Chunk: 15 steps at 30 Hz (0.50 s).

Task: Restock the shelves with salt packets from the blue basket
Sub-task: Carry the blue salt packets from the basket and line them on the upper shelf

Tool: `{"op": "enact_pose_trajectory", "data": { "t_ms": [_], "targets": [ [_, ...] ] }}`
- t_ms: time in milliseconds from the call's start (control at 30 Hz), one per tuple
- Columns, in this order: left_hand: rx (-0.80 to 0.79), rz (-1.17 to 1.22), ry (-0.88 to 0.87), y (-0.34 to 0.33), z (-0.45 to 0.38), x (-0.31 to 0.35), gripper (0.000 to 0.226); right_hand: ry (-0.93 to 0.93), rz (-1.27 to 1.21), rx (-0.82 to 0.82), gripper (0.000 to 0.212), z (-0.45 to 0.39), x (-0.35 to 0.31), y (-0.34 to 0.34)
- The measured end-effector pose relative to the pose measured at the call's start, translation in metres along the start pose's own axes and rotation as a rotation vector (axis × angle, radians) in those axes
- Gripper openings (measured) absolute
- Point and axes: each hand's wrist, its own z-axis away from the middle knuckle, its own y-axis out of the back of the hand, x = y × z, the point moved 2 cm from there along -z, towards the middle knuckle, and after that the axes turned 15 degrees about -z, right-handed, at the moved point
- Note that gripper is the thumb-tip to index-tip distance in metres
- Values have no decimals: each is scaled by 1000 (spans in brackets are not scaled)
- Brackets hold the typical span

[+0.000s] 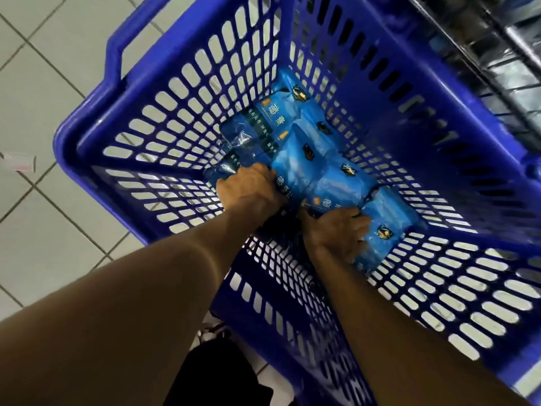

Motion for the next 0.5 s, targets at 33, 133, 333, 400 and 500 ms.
{"op": "enact_pose_trajectory", "data": {
  "t_ms": [33,133,333,400,500],
  "targets": [
    [-21,17,0,2,2,0,62,40,38,16,90,2,-2,-2],
    [-93,125,4,7,9,1,57,65,51,38,55,3,-12,-4],
    [-215,489,20,21,14,-12,45,25,47,-212,86,-12,-4,20],
    [-267,639,37,24,17,-16,34,-11,-29,-276,72,-12,1,31],
    [-327,873,77,30,33,-21,27,-163,-414,-335,47,-1,9,54]
  ]
}}
